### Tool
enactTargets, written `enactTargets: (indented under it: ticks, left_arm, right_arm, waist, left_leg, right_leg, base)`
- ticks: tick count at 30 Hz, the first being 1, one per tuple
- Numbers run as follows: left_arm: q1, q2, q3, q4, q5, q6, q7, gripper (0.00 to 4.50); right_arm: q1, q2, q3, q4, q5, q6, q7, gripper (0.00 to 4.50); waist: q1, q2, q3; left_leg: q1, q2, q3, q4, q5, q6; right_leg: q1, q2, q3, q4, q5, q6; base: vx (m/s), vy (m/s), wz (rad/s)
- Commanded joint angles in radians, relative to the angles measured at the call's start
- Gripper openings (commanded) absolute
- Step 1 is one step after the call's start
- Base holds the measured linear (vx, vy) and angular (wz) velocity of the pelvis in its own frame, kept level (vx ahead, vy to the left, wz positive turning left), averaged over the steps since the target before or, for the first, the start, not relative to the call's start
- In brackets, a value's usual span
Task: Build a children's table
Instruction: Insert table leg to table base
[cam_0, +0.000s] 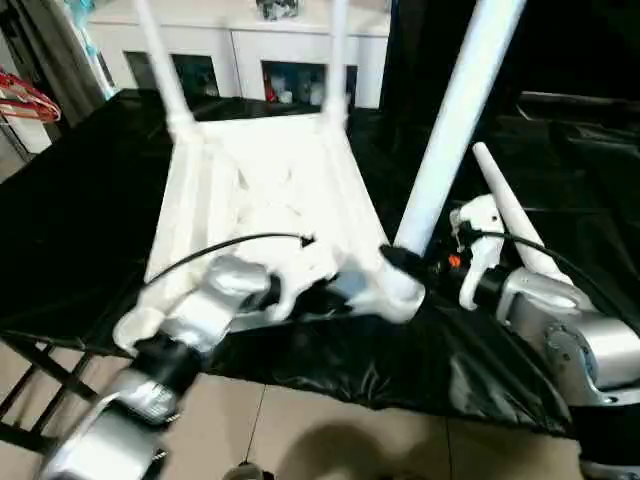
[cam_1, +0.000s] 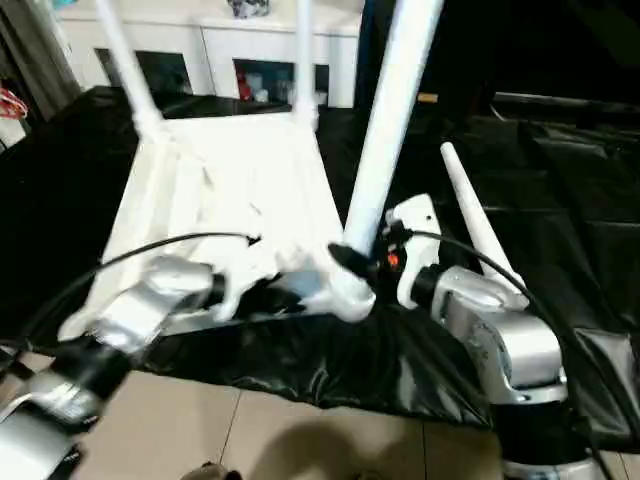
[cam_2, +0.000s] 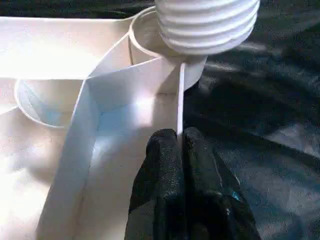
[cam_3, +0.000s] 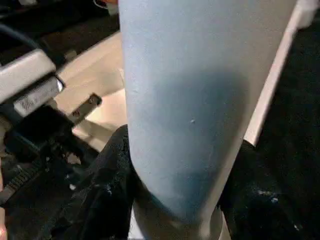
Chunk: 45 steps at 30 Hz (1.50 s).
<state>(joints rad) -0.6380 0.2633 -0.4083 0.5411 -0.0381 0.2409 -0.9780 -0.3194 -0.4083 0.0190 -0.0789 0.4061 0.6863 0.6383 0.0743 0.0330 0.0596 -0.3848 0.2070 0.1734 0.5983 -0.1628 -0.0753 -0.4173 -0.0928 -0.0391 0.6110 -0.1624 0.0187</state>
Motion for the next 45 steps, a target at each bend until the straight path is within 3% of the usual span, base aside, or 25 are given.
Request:
enactTargets:
  ticks: [1,6,9,13,18,24,32,38,45]
  left_arm:
    - [-0.021,0.001,0.035,0.010,-0.012,-0.010,0.021,0.00]
    - [-0.024,-0.019,0.036,0.025,-0.007,-0.035,0.005,0.00]
    - [-0.022,-0.021,0.033,0.025,-0.006,-0.047,-0.004,0.00]
    - [-0.013,-0.023,0.023,0.015,-0.016,-0.081,-0.043,0.00]
    - [-0.010,-0.023,0.020,0.016,-0.009,-0.095,-0.052,0.00]
    - [-0.012,-0.018,0.015,0.027,0.004,-0.111,-0.064,0.00]
    - [-0.010,-0.013,0.010,0.029,0.009,-0.115,-0.079,0.00]
    - [-0.012,-0.017,0.016,0.039,0.015,-0.118,-0.078,0.00]
    - [-0.020,-0.024,0.019,0.052,0.018,-0.120,-0.068,0.00]
  right_arm:
    - [-0.028,-0.010,0.012,0.019,-0.023,-0.012,0.000,1.87]
    - [-0.062,-0.003,0.017,0.088,-0.058,-0.052,-0.018,1.87]
    - [-0.077,-0.003,0.018,0.114,-0.065,-0.062,-0.019,1.87]
    - [-0.096,-0.002,0.030,0.164,-0.083,-0.084,-0.006,1.87]
    - [-0.092,-0.007,0.047,0.186,-0.086,-0.082,0.018,1.87]
    - [-0.074,-0.014,0.045,0.191,-0.075,-0.074,0.041,1.87]
    - [-0.050,0.014,-0.001,0.238,-0.062,-0.123,0.030,1.87]
    - [0.012,0.070,-0.100,0.253,0.028,-0.140,0.030,1.87]
    - [0.091,0.102,-0.121,0.278,0.032,-0.205,0.021,1.87]
  waist:
    - [0.004,-0.015,-0.075]
    - [0.001,-0.018,-0.077]
    - [0.001,-0.016,-0.079]
    - [0.003,-0.022,-0.080]
    - [0.001,-0.022,-0.076]
    - [0.002,-0.020,-0.077]
    - [0.004,-0.019,-0.077]
    - [0.007,-0.016,-0.079]
    - [0.011,-0.014,-0.077]
  left_leg:
    - [0.009,-0.001,0.003,-0.071,-0.260,-0.017]
    - [0.012,0.001,0.005,-0.068,-0.244,-0.004]
    - [0.011,0.002,0.006,-0.067,-0.226,0.002]
    - [0.007,0.002,0.007,-0.065,-0.201,0.015]
    - [0.011,0.003,0.008,-0.067,-0.227,0.016]
    - [0.011,0.003,0.007,-0.068,-0.227,0.013]
    - [0.011,0.003,0.007,-0.068,-0.235,0.013]
    - [0.013,0.005,0.006,-0.069,-0.244,0.016]
    - [0.013,0.005,0.006,-0.072,-0.265,0.012]
  right_leg:
    - [0.053,-0.029,0.020,-0.085,-0.337,-0.158]
    - [0.050,-0.029,0.020,-0.082,-0.311,-0.175]
    - [0.053,-0.029,0.021,-0.077,-0.268,-0.190]
    - [0.057,-0.030,0.020,-0.072,-0.232,-0.200]
    - [0.053,-0.030,0.020,-0.078,-0.288,-0.188]
    - [0.053,-0.030,0.021,-0.079,-0.283,-0.186]
    - [0.053,-0.031,0.020,-0.078,-0.279,-0.195]
    - [0.052,-0.032,0.020,-0.080,-0.281,-0.198]
    - [0.050,-0.032,0.019,-0.083,-0.296,-0.192]
  base:
    - [0.000,0.000,0.00]
    - [0.000,0.000,0.00]
    - [0.000,0.000,0.00]
    - [0.000,0.000,0.00]
    - [0.000,0.000,0.00]
    - [0.000,0.000,0.00]
    - [0.000,0.000,0.00]
    - [0.000,0.000,0.00]
    - [0.000,0.000,0.00]
